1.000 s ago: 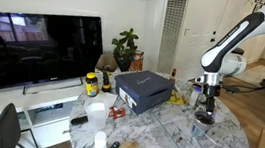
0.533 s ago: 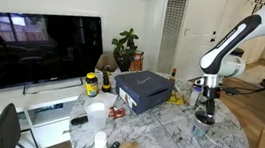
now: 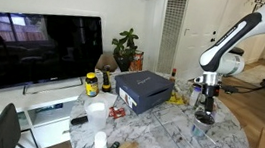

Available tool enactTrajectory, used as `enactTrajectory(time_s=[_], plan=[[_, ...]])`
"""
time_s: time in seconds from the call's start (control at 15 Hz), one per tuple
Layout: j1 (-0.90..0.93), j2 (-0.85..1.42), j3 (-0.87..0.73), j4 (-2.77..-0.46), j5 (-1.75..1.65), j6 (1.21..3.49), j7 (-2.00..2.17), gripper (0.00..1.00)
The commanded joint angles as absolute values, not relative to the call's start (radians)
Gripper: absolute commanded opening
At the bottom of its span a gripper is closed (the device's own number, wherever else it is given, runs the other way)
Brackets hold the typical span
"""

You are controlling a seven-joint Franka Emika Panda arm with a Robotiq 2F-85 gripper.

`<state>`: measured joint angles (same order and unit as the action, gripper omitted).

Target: Put the transparent cup with its content in the silver cup and then put them in the transparent storage box

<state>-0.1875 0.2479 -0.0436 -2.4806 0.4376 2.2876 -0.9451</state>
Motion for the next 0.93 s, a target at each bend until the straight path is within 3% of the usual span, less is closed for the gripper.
enactTrajectory(time_s=[0.0,0.07,0.2,0.8,0.87], plan=[[-0.209,0.241,-0.031,-2.477,0.487,2.294,-0.978,1.00],[-0.207,0.243,-0.032,-2.474,0.489,2.301,-0.974,1.00],[-0.208,0.247,-0.031,-2.467,0.496,2.305,-0.975,0.74],[-0.212,0.232,-0.029,-2.461,0.515,2.305,-0.995,0.04],[-0.212,0.230,-0.030,-2.462,0.515,2.306,-0.997,0.01]])
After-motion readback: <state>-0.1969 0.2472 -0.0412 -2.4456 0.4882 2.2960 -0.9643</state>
